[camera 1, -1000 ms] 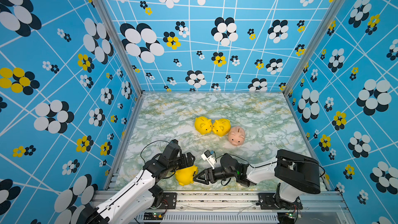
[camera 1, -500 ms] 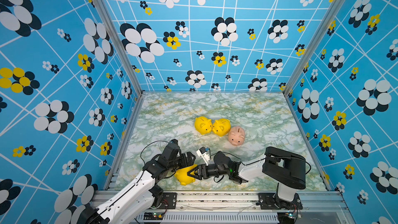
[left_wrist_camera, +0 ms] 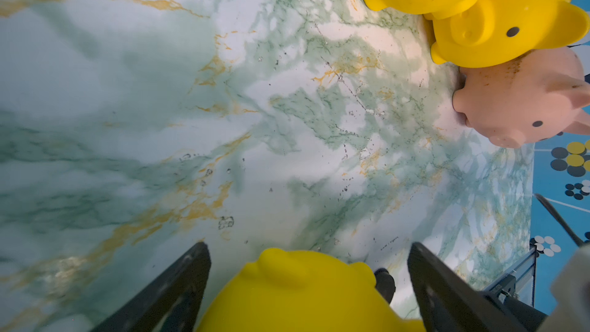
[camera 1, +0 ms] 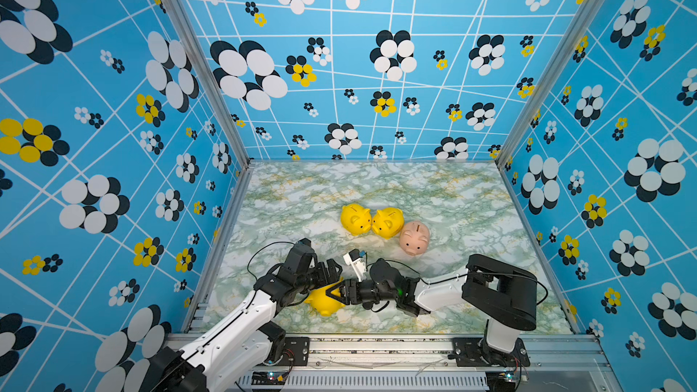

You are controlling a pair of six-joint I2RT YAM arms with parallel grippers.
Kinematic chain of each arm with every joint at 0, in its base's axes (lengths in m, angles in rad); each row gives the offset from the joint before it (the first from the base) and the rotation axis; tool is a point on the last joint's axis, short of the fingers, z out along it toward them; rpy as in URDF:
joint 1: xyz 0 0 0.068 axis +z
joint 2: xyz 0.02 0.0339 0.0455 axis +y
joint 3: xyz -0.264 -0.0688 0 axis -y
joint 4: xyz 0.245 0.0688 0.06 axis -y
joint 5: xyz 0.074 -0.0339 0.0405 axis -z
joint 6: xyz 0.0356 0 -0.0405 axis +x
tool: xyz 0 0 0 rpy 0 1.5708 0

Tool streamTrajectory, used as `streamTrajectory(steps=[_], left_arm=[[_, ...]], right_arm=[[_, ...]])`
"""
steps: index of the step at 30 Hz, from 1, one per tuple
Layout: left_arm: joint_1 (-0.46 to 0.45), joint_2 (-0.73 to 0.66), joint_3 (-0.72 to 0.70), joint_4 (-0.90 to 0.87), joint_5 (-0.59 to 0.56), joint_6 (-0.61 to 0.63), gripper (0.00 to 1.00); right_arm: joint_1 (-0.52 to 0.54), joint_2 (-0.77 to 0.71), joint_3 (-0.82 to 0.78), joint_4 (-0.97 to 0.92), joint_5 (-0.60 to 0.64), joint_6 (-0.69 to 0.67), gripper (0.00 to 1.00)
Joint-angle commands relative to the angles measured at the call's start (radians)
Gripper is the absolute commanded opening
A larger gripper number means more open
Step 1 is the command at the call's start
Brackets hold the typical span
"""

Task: Open piggy banks
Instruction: Adjust the piggy bank at the center of the board.

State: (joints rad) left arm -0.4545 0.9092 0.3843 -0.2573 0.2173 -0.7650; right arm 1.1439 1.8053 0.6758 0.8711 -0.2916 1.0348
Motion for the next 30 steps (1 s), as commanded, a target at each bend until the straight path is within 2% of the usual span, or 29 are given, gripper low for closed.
streamTrajectory(steps=[1, 11, 16, 19, 25, 30], left_arm=[[0.052, 0.023, 0.062, 0.023, 0.038, 0.055, 0.99], [0.174, 0.072, 0.11, 0.123, 0.165, 0.109, 0.99], [0.211, 0.071, 0.03, 0.312, 0.309, 0.087, 0.99], [0.21, 0.074, -0.009, 0.408, 0.356, 0.071, 0.99], [0.212, 0.062, -0.102, 0.512, 0.357, 0.062, 0.99], [0.213, 0.054, -0.102, 0.497, 0.363, 0.087, 0.99]], right_arm=[[-0.048, 0.006, -0.045, -0.142, 0.073, -0.035, 0.51], [-0.126, 0.021, -0.086, -0.091, 0.014, -0.043, 0.51], [-0.194, 0.059, -0.156, 0.08, -0.049, -0.002, 0.52], [-0.231, 0.103, -0.171, 0.181, -0.108, 0.029, 0.52], [-0.293, 0.187, -0.192, 0.372, -0.171, 0.106, 0.52], [-0.302, 0.156, -0.178, 0.329, -0.188, 0.081, 0.54]])
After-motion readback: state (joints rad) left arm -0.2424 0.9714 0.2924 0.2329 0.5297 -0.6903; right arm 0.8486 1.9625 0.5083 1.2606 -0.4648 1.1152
